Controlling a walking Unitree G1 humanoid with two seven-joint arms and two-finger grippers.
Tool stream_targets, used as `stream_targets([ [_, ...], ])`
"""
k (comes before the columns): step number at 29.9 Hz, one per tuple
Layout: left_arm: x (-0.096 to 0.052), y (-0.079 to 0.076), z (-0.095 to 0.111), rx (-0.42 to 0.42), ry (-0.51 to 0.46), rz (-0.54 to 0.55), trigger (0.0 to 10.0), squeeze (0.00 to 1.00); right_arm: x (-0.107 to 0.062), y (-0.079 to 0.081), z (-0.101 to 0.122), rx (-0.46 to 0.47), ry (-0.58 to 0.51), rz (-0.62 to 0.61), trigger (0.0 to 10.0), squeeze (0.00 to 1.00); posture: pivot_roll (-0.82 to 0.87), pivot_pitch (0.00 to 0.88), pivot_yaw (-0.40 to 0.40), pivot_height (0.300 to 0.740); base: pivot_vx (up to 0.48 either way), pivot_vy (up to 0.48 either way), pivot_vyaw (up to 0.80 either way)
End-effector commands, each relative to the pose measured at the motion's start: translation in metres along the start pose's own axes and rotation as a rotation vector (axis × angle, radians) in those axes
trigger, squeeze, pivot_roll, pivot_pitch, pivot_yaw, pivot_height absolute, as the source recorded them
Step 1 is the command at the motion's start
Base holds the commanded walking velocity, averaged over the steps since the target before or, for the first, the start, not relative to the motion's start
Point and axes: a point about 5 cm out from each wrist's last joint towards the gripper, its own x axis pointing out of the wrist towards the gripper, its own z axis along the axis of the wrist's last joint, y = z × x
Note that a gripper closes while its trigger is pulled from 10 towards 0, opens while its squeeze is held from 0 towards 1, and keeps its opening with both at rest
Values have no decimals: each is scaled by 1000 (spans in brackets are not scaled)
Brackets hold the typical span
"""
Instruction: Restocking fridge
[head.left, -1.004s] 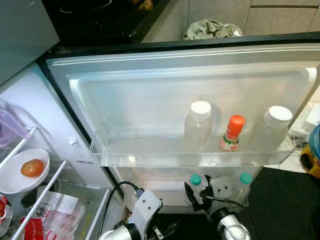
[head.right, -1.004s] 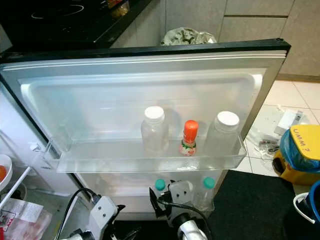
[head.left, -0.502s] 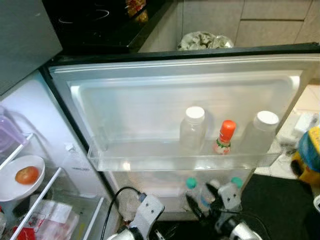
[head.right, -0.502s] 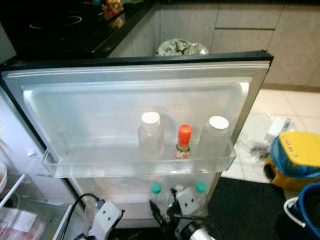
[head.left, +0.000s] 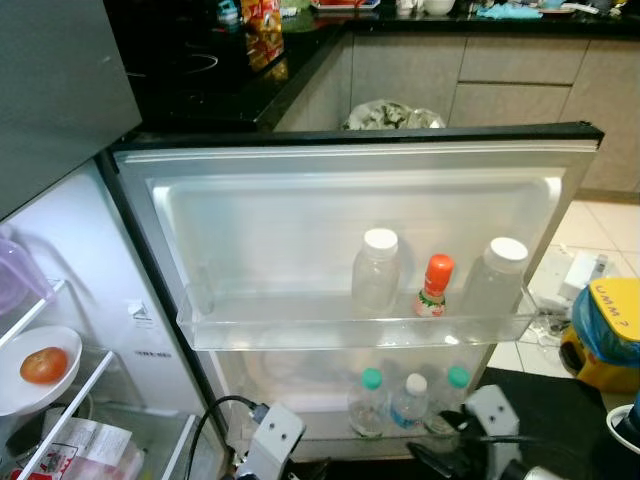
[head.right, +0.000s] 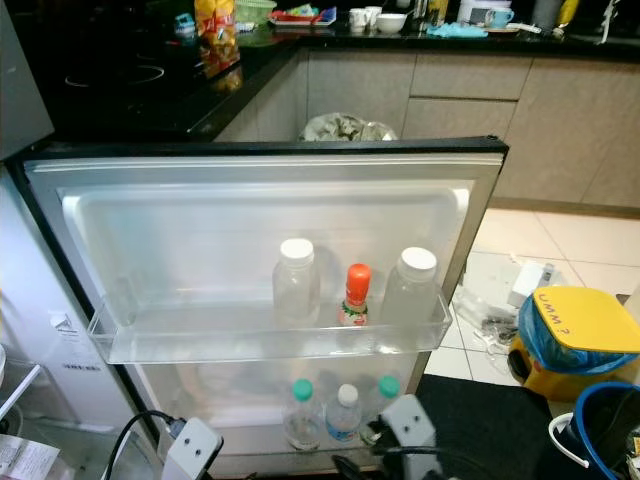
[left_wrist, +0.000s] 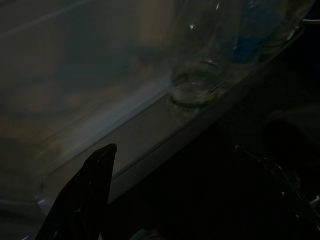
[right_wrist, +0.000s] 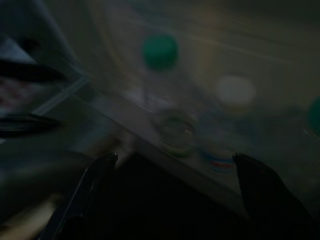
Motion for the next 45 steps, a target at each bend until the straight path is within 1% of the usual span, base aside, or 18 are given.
stream_targets([
  [1, -4, 5, -9, -15, 40, 37, 10000, 0, -2, 13, -5, 66, 17, 110, 10000, 0, -83, 91, -12, 602, 0, 0, 0],
  [3, -5, 7, -12, -24, 55, 50, 10000, 0, -4, 17, -7, 92, 35, 153, 10000, 0, -83, 91, -12, 602, 0, 0, 0],
  [5, -7, 14, -31, -23, 199, 127, 10000, 0, -9, 27, -22, 144, 124, 230, 10000, 0, -79, 87, -6, 602, 0, 0, 0],
  [7, -7, 14, -31, -23, 199, 127, 10000, 0, -9, 27, -22, 144, 124, 230, 10000, 0, -79, 87, -6, 602, 0, 0, 0],
  [8, -10, 19, -39, -33, 254, 181, 10000, 0, -9, 30, -31, 159, 162, 237, 10000, 0, -80, 84, -2, 602, 0, 0, 0],
  [9, -10, 19, -39, -33, 254, 181, 10000, 0, -9, 30, -31, 159, 162, 237, 10000, 0, -80, 84, -2, 602, 0, 0, 0],
  [10, -13, 26, -46, -69, 293, 256, 10000, 0, -8, 29, -43, 185, 202, 204, 10000, 0, -79, 85, 1, 602, 0, 0, 0],
  [12, -13, 26, -46, -69, 293, 256, 10000, 0, -8, 29, -43, 185, 202, 204, 10000, 0, -79, 85, 1, 602, 0, 0, 0],
  [13, -17, 32, -53, -119, 333, 326, 10000, 0, -6, 24, -60, 219, 252, 119, 10000, 0, -74, 81, 5, 602, 0, 0, 0],
  [14, -17, 32, -53, -119, 333, 326, 10000, 0, -6, 24, -60, 219, 252, 119, 10000, 0, -74, 81, 5, 602, 0, 0, 0],
  [16, -22, 35, -63, -188, 365, 396, 10000, 0, -2, 7, -96, 156, 364, -172, 10000, 0, -73, 80, 22, 602, 0, 0, 0],
  [17, -22, 35, -63, -188, 365, 396, 10000, 0, -2, 7, -96, 156, 364, -172, 10000, 0, -73, 80, 22, 602, 0, 0, 0],
  [19, -23, 33, -66, -213, 359, 412, 10000, 0, 0, -2, -107, 122, 374, -363, 10000, 0, -71, 78, 24, 602, 0, 0, 0],
  [21, -23, 33, -66, -213, 359, 412, 10000, 0, 0, -2, -107, 122, 374, -363, 10000, 0, -71, 78, 24, 602, 0, 0, 0],
  [24, -22, 28, -68, -243, 355, 406, 10000, 0, 0, -8, -107, 109, 345, -519, 10000, 0, -65, 73, 31, 602, 0, 0, 0],
  [27, -22, 25, -71, -269, 362, 414, 10000, 0, 0, -7, -109, 148, 317, -588, 10000, 0, -64, 69, 30, 602, 0, 0, 0],
  [33, -21, 22, -74, -285, 365, 425, 10000, 0, 7, 3, -118, 126, 342, -553, 10000, 0, -67, 65, 22, 602, 0, 0, 0],
  [45, -17, 28, -68, -284, 325, 450, 10000, 0, 2, 1, -126, 115, 347, -616, 10000, 0, -64, 61, 22, 641, 0, 0, 0],
])
